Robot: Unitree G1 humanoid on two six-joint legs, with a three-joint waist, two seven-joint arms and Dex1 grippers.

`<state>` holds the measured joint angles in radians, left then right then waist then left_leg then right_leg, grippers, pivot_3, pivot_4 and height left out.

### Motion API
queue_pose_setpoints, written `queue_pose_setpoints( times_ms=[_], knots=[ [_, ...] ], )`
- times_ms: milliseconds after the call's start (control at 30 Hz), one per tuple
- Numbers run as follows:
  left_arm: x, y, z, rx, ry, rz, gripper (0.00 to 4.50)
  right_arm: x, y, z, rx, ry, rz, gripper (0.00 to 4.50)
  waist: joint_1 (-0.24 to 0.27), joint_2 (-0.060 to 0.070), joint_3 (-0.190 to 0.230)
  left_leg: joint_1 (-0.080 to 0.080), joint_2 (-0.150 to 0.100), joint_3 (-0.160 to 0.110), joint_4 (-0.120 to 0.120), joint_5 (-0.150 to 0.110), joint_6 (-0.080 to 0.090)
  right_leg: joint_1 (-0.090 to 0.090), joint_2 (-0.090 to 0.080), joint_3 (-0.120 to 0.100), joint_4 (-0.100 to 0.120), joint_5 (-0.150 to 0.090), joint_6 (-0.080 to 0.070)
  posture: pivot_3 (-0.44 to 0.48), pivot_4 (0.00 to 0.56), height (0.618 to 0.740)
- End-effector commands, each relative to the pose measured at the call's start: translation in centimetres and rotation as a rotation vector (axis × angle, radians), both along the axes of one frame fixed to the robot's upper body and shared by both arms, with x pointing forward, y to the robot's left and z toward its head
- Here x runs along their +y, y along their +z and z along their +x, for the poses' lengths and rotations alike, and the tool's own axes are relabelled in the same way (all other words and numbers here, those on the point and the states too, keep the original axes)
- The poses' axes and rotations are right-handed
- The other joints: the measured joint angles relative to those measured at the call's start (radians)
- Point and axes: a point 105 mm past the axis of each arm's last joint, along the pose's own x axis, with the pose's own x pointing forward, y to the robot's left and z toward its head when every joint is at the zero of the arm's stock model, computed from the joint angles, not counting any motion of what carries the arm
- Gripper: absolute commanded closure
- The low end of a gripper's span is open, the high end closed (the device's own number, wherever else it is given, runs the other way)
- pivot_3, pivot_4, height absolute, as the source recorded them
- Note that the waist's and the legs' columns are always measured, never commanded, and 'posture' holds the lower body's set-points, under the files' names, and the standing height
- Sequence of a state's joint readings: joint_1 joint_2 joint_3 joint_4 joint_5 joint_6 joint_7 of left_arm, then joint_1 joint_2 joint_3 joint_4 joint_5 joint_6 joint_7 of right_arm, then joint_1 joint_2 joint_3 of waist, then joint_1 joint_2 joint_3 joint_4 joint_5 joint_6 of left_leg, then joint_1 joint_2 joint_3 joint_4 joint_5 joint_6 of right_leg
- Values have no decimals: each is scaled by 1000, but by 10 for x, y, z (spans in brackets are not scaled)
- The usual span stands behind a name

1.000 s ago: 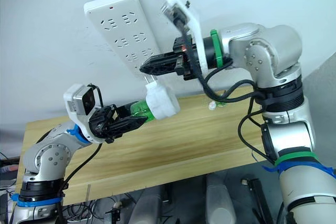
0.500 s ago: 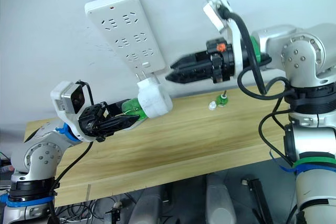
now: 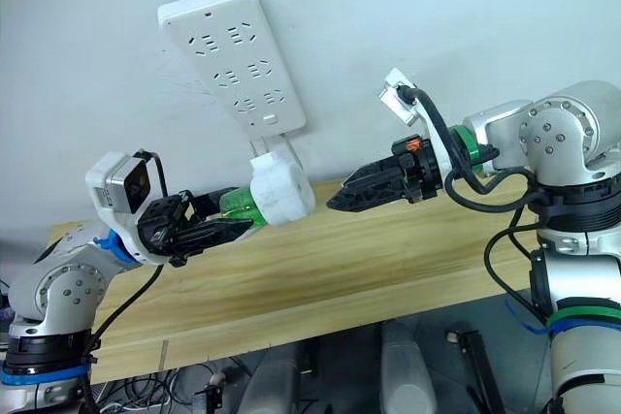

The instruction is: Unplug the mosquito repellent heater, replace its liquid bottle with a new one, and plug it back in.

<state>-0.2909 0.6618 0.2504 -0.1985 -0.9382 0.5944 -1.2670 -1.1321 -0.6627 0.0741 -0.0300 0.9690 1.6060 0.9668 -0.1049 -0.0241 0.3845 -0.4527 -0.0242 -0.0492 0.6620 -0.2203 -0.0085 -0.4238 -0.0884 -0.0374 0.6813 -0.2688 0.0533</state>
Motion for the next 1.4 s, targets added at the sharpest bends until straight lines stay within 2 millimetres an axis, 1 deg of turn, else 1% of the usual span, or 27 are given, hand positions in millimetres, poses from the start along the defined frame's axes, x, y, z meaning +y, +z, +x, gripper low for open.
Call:
queue_pose_setpoints(
  times_ms=[33, 467, 700, 933, 1267, 1333, 1400],
  knots=[
    [-1, 9, -7, -66, -16, 4, 2191, 3, 12, -4, -17, 22, 36, 35, 0, 0, 0, 0, 0, 0, 0, 0, 0, 0, 0, 0, 0, 0, 0, -199, 343, 734],
    [-6, 10, -2, -76, -34, 2, 2191, 25, 16, -3, 12, 34, 93, 35, -1, 0, 0, 0, 0, 0, 0, 0, 0, 0, 1, 0, 1, 0, 0, -198, 345, 734],
    [-8, 10, -1, -76, -39, -3, 2191, 36, 19, -5, 19, 58, 114, 35, -1, 0, 0, 0, 0, 0, 0, 0, 0, 0, 1, 0, 1, 0, 0, -201, 349, 734],
    [-12, 11, 3, -79, -45, -12, 2191, 44, 17, -9, 33, 83, 121, 35, -1, 0, 0, 0, 0, 0, 0, 0, 0, 0, 1, 0, 1, 0, 0, -202, 357, 734],
    [-13, 12, 3, -83, -47, -20, 2191, 49, 16, -10, 42, 86, 122, 35, -1, 0, 0, 0, 0, 0, 0, 0, 0, 0, 1, 0, 1, 0, 0, -200, 360, 734],
    [-13, 12, 3, -83, -45, -20, 2191, 48, 15, -10, 42, 86, 119, 396, -1, 0, 0, 0, 0, 0, 0, 0, 0, 0, 1, 0, 1, 0, 0, -198, 362, 734],
    [-13, 13, 4, -84, -42, -20, 2191, 48, 14, -11, 43, 88, 115, 927, -1, 0, 0, 0, 0, 0, 0, 0, 0, 0, 1, 0, 1, 0, 0, -198, 363, 734]
  ],
)
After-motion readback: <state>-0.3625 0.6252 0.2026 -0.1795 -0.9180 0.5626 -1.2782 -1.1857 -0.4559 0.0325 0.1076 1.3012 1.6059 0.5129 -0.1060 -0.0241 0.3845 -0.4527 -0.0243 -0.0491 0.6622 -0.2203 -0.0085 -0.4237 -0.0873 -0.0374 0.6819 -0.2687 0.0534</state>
